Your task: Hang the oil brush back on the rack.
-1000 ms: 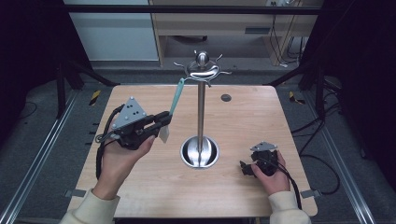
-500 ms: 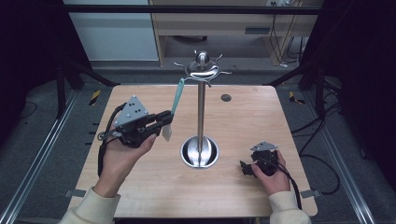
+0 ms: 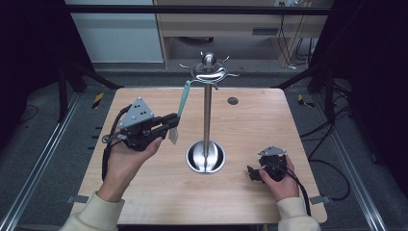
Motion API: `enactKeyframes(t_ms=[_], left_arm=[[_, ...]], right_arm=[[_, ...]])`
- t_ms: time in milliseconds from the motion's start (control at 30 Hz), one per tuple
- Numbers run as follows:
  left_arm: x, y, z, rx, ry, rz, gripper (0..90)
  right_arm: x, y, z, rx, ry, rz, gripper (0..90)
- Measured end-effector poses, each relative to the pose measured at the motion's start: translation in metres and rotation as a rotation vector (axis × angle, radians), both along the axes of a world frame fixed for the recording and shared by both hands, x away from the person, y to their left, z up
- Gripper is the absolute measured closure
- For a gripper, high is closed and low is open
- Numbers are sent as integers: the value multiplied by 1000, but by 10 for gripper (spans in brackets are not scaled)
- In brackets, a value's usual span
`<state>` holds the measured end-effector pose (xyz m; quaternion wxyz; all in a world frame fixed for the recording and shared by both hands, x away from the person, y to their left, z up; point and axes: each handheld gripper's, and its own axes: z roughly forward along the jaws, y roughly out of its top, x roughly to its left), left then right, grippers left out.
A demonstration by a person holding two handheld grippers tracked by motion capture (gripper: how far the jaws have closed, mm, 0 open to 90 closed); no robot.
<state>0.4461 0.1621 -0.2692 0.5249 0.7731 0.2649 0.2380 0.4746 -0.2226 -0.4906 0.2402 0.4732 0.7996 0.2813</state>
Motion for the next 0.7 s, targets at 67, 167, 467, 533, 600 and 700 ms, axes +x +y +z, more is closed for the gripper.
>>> enactKeyframes(t_ms=[67,167,467,533,600,700], left_arm=[[0,1,1,1,-2,2,791],[-2,5,2,-5,-6,12,757],[-6,13,3,-5,-17,38,516],[-9,16,0,10,-6,51,433],[-10,18,-2,17,-11,57,341],[-12,19,-4,19,-9,59,215]], right_arm=[[0,0,0,-1,0,1,78],[0,0,0,1,1,-1,78],[0,0,0,0,0,-2,77],[0,0,0,-1,0,-1,78],[0,0,0,-1,-1,-1,78],[0,0,0,-4,-3,0,78]])
